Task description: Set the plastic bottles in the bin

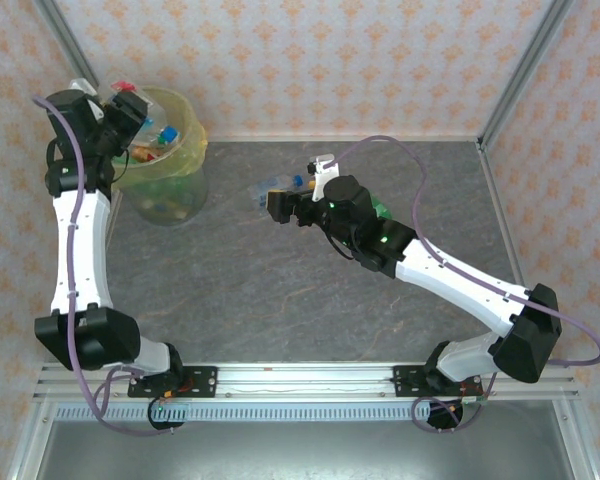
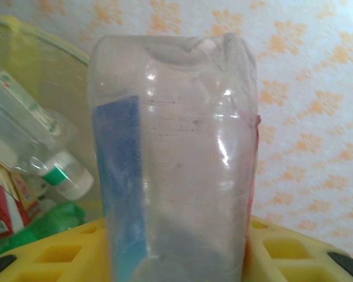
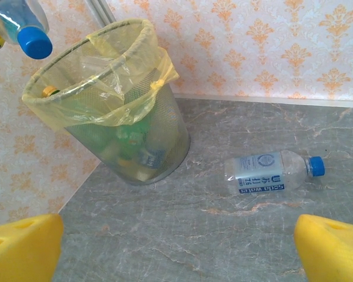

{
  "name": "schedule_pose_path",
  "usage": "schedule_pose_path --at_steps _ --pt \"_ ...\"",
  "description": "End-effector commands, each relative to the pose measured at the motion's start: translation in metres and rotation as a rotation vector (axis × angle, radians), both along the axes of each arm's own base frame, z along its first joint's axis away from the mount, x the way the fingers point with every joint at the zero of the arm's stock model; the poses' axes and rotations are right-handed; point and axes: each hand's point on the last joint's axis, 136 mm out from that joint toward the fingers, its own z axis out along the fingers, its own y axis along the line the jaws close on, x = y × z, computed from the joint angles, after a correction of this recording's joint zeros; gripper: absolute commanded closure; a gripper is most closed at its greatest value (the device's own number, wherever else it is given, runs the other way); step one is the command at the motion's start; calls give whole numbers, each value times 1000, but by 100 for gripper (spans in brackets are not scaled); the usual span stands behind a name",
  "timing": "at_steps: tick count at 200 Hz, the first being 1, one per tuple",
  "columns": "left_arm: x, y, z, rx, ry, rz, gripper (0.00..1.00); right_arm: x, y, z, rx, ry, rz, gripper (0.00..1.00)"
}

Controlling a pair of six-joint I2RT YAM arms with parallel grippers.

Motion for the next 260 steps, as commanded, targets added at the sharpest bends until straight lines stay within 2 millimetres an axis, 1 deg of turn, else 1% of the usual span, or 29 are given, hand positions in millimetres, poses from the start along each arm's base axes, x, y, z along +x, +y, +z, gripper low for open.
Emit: schedule_pose_path --at_steps 1,12,33,47,73,93,120,141,159,169,179,185,197,214,241,260 --pt "9 24 21 46 -31 81 52 -1 -9 16 20 -30 -38 0" --pt "16 32 22 69 -21 98 52 -1 -11 15 16 -31 -48 0" --pt "34 43 16 106 10 112 52 0 -15 16 10 -36 -65 0" --pt "46 49 7 119 41 116 52 1 -16 16 6 -37 -75 0" --pt "68 53 -23 102 102 95 51 5 -19 16 -4 -43 -99 0" --pt "83 47 -42 74 141 54 52 7 -21 17 -14 -49 -117 0" --pt "95 30 -61 88 189 7 51 10 -20 16 -23 -52 -126 0" --pt "97 18 -78 87 236 -23 50 13 -19 15 -31 -54 -130 0" --pt "96 13 -91 117 274 -50 49 13 -19 14 -36 -56 -134 0" --pt "96 9 -94 123 280 -61 44 14 -19 13 -39 -56 -138 0" --pt "95 8 -96 127 290 -67 35 15 -18 12 -42 -56 -135 0" --pt "95 9 -94 132 292 -69 31 15 -18 11 -45 -56 -134 0" --pt "93 10 -84 150 287 -60 21 15 -17 11 -45 -54 -133 0" --pt "91 13 -71 165 271 -44 10 15 -16 11 -44 -53 -130 0" --pt "82 16 -47 178 222 -8 7 14 -16 10 -38 -46 -128 0" --pt "75 13 -34 178 188 0 7 14 -17 7 -40 -41 -128 0"
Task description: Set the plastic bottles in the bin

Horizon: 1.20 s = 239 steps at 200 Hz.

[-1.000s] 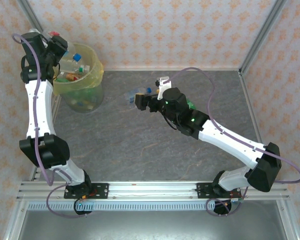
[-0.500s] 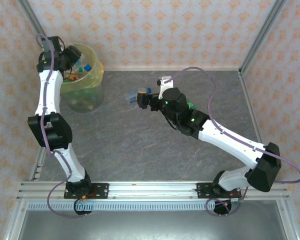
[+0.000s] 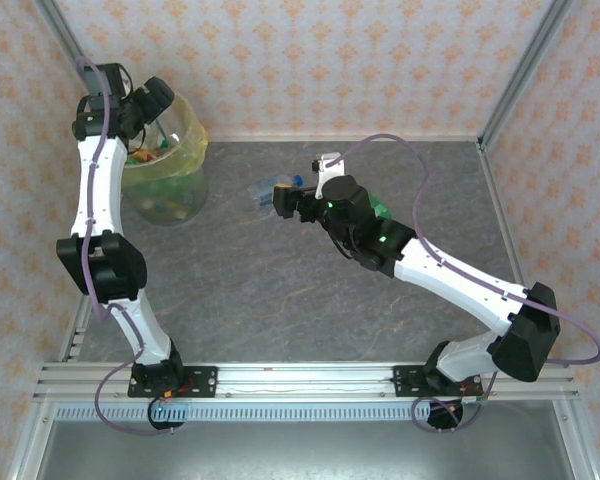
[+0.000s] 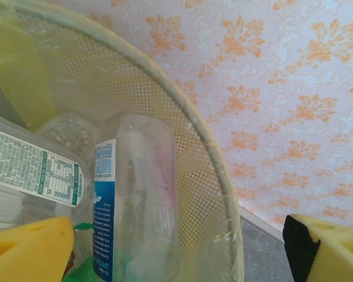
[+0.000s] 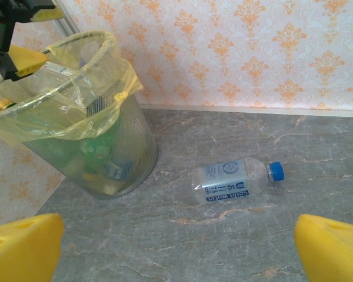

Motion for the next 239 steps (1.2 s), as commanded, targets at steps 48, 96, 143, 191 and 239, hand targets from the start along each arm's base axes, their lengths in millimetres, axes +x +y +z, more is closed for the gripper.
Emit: schedule_pose_path --at_steps 48,96,143,191,239 --pt "-33 -33 65 30 -156 -42 2 9 -1 -4 -13 19 -58 0" --pt "-62 -87 77 32 -215 -148 1 35 5 -34 -10 123 -112 0" --pt "-105 -107 89 60 -260 -182 1 81 8 -78 181 323 -74 1" --pt "-150 -103 100 97 -291 -167 1 132 10 -124 323 468 -103 14" --pt "-185 -89 96 179 -247 -112 1 172 15 -168 428 585 -126 24"
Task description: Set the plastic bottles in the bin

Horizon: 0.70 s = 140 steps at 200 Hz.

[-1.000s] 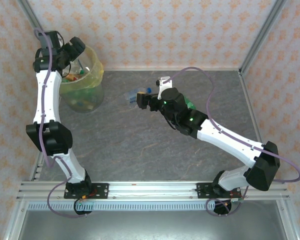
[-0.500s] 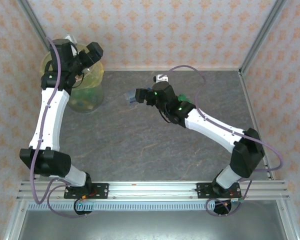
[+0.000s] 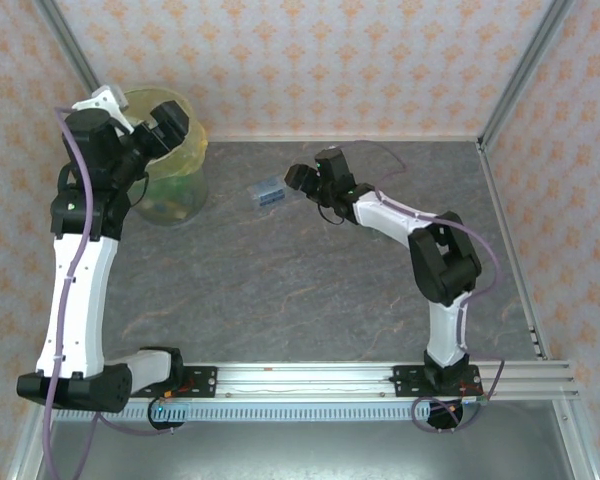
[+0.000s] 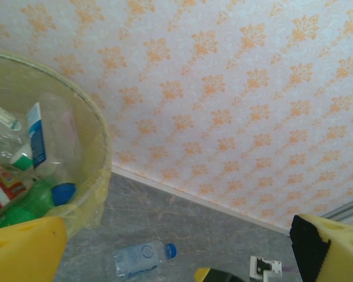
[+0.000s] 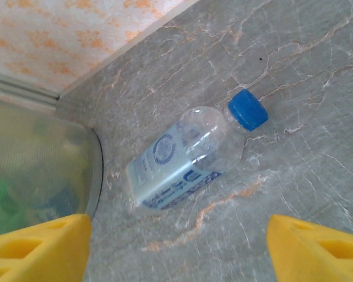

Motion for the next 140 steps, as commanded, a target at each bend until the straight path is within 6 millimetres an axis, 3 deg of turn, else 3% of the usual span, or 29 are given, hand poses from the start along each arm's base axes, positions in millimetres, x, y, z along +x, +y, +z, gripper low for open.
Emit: schedule_pose_path --at_steps 1,62,140 --pt "-16 10 -14 61 50 47 1 19 11 7 126 16 -7 24" --pt "-43 12 -16 49 67 62 1 48 14 -45 248 135 -36 31" --pt "-51 12 -22 50 89 64 1 73 17 -70 381 160 -67 34"
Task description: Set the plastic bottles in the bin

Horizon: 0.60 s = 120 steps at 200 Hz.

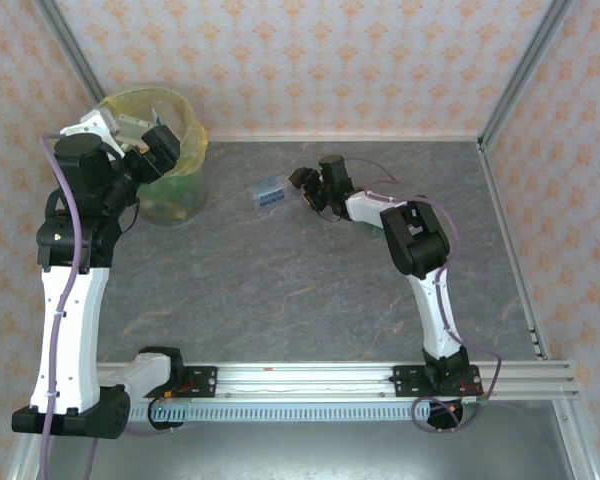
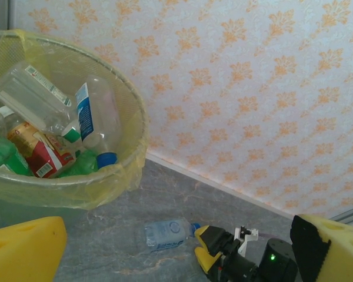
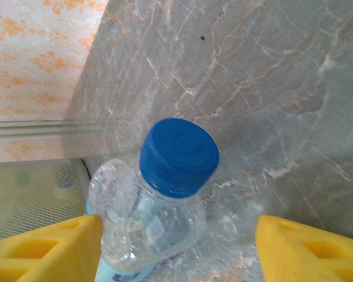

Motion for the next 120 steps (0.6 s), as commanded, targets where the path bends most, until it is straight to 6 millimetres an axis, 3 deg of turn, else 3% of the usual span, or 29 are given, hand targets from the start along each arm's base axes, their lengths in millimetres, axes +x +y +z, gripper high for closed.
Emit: schedule_pose_path --at_steps 1,71,120 --pt "-7 3 -6 17 22 11 1 19 7 13 104 -38 -15 34" --pt "-7 0 -12 6 34 1 1 41 19 -5 154 -17 -32 41" --pt "-4 0 -19 2 47 0 1 45 18 -3 162 -22 -21 56"
